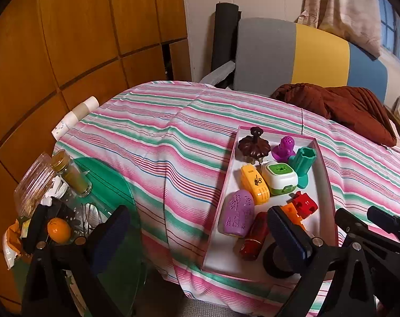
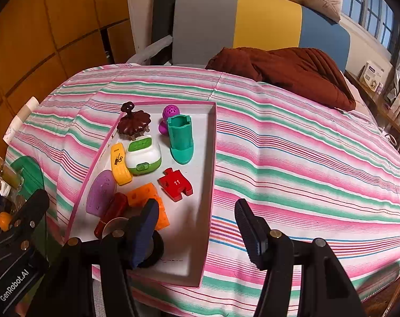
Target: Organize rigid objects
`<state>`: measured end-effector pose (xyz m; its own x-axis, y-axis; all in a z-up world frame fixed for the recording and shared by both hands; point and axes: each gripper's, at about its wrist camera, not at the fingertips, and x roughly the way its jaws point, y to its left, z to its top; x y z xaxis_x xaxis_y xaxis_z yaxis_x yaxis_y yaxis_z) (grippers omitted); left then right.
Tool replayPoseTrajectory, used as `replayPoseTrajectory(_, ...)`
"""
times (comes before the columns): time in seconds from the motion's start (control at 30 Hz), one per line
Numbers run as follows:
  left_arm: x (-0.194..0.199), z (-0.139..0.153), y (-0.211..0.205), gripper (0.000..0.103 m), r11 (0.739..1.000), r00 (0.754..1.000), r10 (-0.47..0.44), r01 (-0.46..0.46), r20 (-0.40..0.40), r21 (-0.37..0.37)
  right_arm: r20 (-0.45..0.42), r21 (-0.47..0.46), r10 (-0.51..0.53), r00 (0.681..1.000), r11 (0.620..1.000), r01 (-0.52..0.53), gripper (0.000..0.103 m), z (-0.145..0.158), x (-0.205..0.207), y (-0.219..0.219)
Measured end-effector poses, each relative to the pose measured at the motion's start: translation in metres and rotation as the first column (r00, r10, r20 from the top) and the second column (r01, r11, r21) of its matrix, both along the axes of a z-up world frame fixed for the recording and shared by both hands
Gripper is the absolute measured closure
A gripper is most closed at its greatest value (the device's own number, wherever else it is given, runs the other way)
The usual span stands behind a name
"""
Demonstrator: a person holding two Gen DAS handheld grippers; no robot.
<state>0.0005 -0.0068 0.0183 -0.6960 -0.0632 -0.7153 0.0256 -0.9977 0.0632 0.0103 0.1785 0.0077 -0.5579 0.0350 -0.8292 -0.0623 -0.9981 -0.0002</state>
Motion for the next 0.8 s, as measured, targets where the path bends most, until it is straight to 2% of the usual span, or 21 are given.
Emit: replayPoseTrajectory(0.8, -0.0026, -0.0043, 0.0063, 0.0, 0.999, 0.999, -0.033, 0.033, 0.023, -0.002, 0.007, 0.001, -0.014, 1.0, 1.0, 0.014, 0.043, -0.0016, -0.0036, 0.0043)
